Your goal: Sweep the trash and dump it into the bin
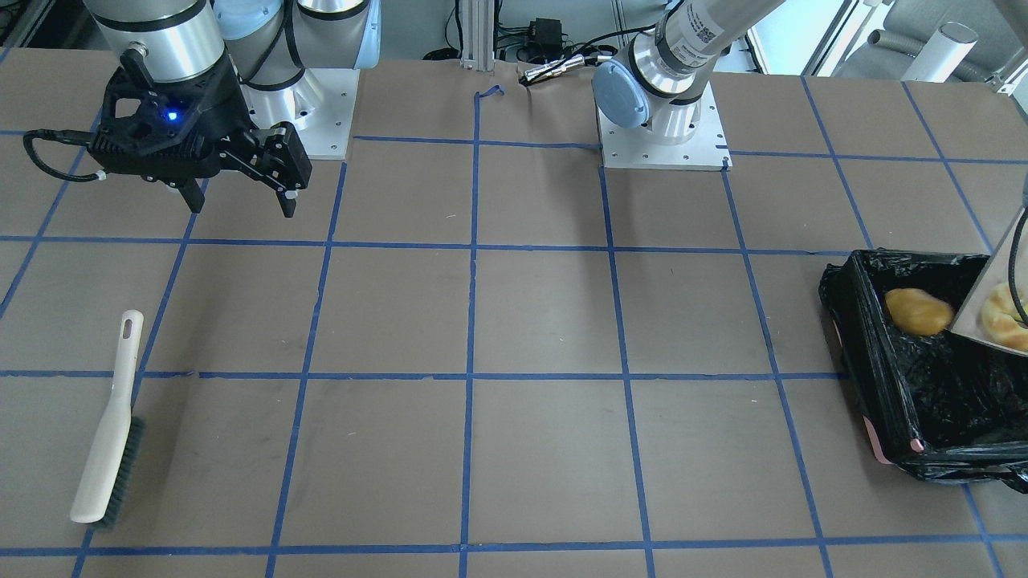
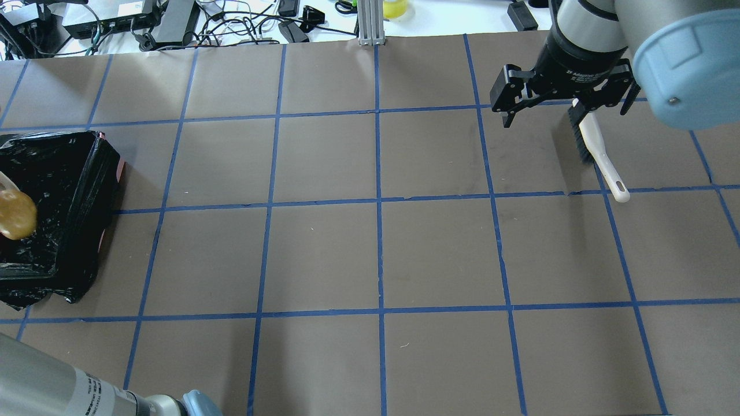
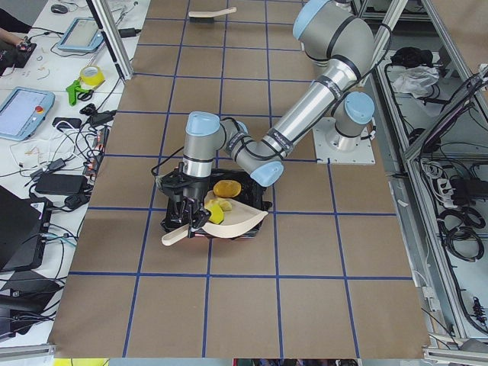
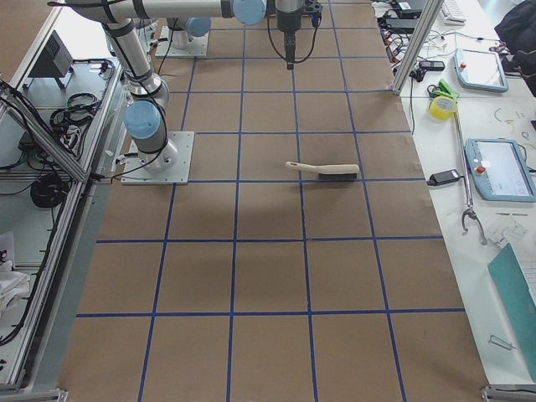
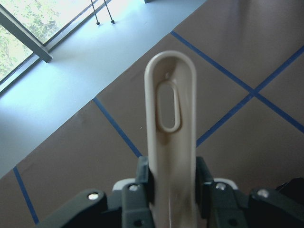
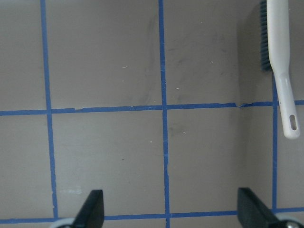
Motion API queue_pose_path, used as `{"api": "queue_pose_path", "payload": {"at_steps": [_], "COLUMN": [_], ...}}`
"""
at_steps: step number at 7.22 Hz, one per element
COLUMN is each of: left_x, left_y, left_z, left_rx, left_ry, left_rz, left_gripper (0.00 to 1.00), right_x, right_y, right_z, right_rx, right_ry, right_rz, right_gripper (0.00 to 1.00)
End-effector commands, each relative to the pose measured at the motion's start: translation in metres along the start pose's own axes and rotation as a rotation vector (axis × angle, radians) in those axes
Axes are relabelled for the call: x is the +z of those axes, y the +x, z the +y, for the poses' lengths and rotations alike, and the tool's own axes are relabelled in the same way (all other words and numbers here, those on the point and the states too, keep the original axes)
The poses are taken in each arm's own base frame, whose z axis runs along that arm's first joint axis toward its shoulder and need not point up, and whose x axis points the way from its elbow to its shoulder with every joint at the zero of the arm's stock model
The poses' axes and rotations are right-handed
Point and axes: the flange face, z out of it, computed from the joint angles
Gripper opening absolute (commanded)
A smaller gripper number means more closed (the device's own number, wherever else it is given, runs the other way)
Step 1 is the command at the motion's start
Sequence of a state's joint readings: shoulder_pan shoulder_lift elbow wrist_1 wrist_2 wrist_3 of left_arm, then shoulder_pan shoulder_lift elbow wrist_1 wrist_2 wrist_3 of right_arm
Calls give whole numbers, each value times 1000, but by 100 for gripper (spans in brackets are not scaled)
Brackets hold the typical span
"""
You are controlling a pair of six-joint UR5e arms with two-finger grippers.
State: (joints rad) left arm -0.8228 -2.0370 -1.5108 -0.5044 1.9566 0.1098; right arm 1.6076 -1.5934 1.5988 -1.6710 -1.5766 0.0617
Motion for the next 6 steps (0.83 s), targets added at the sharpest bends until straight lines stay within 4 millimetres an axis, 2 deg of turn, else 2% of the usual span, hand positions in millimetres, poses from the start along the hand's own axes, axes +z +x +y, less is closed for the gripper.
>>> {"api": "queue_pose_path", "payload": {"at_steps": [1, 3, 4, 5, 6], "left_x": [-2, -1, -7, -21, -27], "left_y": [7, 9, 23, 38, 47], "left_z": [2, 4, 6, 7, 8], "left_rx": [12, 21, 43, 83, 104], "left_ry": [0, 15, 27, 39, 45], "left_rz": [-34, -78, -100, -145, -147], "left_gripper": [0, 0, 0, 0, 0], "right_x": [-1, -1, 0, 0, 0], "right_y": [-4, -4, -4, -4, -4], "right_z": [-1, 0, 1, 1, 1], "right_rx": [-5, -5, -5, -5, -5], "right_ry": [7, 4, -2, -4, -5], "right_rz": [-39, -44, -43, -41, -42], "right_gripper": [99, 100, 100, 100, 100]}}
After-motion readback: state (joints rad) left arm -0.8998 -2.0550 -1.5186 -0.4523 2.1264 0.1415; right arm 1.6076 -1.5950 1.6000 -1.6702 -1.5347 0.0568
